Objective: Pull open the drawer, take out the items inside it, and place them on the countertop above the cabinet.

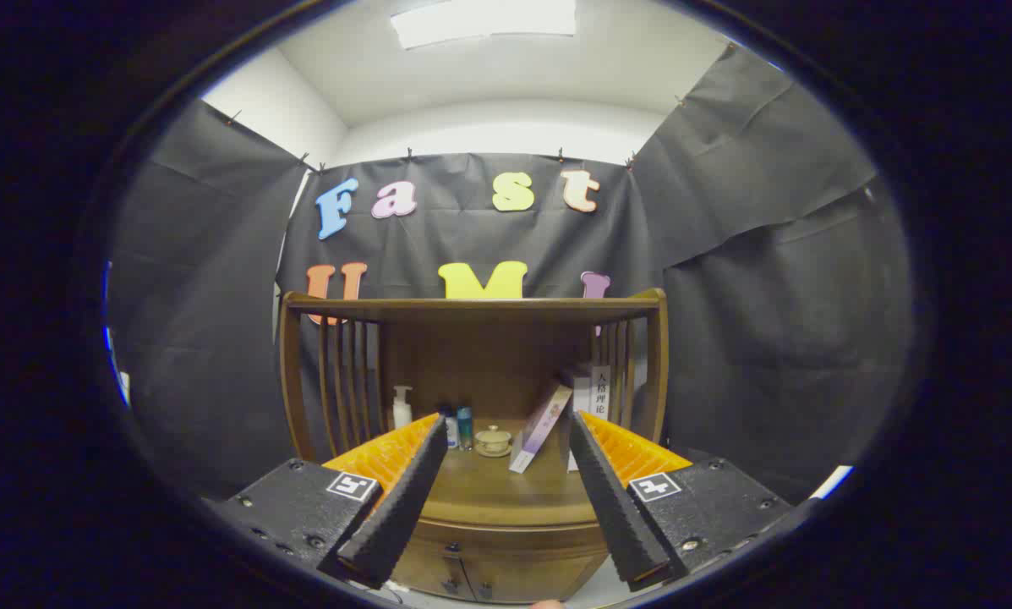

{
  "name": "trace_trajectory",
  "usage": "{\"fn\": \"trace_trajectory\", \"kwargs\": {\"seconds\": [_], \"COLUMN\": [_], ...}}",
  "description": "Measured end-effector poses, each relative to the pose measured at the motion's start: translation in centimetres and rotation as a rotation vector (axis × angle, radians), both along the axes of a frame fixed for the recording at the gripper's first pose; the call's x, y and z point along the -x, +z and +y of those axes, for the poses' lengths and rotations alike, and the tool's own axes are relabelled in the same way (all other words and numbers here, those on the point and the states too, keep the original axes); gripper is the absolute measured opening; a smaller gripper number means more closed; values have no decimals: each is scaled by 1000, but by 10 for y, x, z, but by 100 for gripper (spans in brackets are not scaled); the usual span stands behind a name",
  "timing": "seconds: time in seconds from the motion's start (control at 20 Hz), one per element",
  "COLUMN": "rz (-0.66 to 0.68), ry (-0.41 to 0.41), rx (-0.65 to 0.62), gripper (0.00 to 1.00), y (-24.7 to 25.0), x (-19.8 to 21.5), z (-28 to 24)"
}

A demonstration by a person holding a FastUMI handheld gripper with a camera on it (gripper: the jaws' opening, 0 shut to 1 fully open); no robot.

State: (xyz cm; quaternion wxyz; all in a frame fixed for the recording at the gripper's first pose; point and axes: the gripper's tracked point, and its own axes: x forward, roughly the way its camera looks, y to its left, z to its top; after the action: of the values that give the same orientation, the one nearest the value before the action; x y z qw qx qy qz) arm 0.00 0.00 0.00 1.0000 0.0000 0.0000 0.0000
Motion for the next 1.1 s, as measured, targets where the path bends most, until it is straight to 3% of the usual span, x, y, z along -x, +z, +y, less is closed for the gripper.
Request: {"fn": "trace_trajectory", "kwargs": {"seconds": [0.25, 0.6, 1.1], "rz": [-46, 15, -28], "ry": [-27, -41, 50], "rx": [3, -55, -83], "gripper": [93, 93, 96], "y": [12, 0, -14], "x": [5, 3, -5], "z": [-5, -11, 31]}}
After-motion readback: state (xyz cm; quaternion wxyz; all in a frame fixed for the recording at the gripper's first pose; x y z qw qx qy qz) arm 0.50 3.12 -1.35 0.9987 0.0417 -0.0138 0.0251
